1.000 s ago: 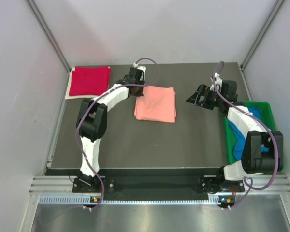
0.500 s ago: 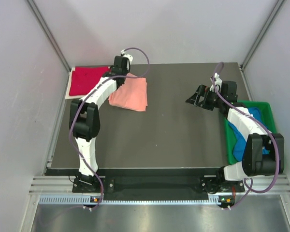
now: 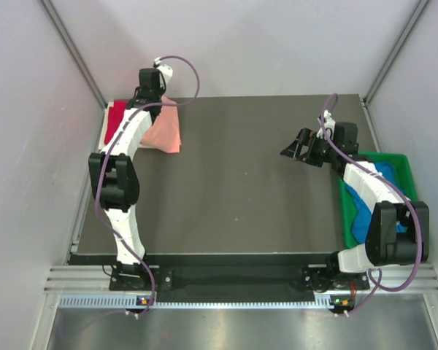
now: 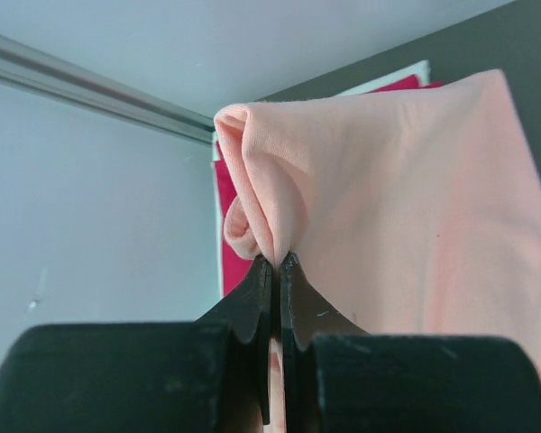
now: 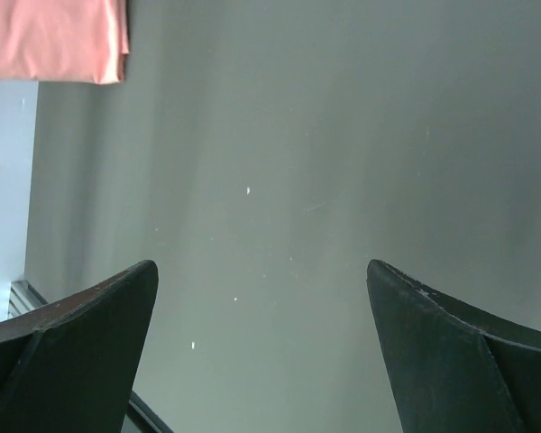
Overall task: Fold and stack the t-shirts
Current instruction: Neatly place the folded tshirt to the corner
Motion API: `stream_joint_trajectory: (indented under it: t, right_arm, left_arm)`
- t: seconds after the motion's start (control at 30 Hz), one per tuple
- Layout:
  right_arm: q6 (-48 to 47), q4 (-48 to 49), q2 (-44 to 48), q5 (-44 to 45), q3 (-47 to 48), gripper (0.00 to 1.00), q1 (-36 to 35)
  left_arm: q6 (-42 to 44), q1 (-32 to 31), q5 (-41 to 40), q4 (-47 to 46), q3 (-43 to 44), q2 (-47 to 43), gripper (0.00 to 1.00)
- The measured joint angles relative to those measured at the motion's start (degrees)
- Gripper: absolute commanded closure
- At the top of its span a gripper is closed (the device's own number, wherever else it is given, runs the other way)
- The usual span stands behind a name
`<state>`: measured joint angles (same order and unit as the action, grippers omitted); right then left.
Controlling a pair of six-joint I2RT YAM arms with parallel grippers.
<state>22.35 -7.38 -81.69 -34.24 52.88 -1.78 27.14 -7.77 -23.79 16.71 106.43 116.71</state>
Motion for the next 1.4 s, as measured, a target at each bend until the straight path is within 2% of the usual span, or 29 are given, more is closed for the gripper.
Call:
stream_joint_trajectory:
  t: [0.17,0.37,0.53,0.7,0.83,0.93,1.1,1.27,1.4]
  right_arm:
    - [0.2,0.0,0.0,0.0,0.0,0.00,0.0]
    - [0.4,0.0,0.0,0.0,0.0,0.00,0.0]
    - [0.4,0.1,0.0,0.0,0.0,0.00,0.0]
    - [0.4,0.2,0.0,0.1,0.0,0.00,0.0]
    - [0.5,0.2,0.0,0.2,0.0,0.00,0.0]
    - [0.5,0.3,0.0,0.3,0.0,0.00,0.0]
    - [0.4,0.5,0.0,0.7,0.0,0.00,-0.1]
    - [0.3,0.4,0.0,1.2,0.0,0.00,-0.1]
    - [0.2,0.0,0.7,1.2,0.0,0.00,-0.1]
  left_arm:
    - [1.7,3.4,1.6,0.1,0.9,-0.5,1.00]
    - [1.3,8.8,10.0,-0.3,2.3,-1.0,1.00]
    - [-0.8,12.9,13.9,0.1,9.3,1.6,1.00]
    - [-3.1,13.4,15.3,0.4,18.3,6.7,1.00]
    - [-3.7,12.8,15.6,0.9,18.6,7.6,1.00]
    - [-3.6,12.0,15.4,0.9,17.9,7.2,1.00]
    - [-2.6,8.4,12.9,0.5,11.7,3.1,1.00]
    - [-1.1,-1.0,8.0,0.8,6.2,-3.6,1.00]
    - [-1.0,-7.8,6.1,1.4,5.1,-8.2,1.00]
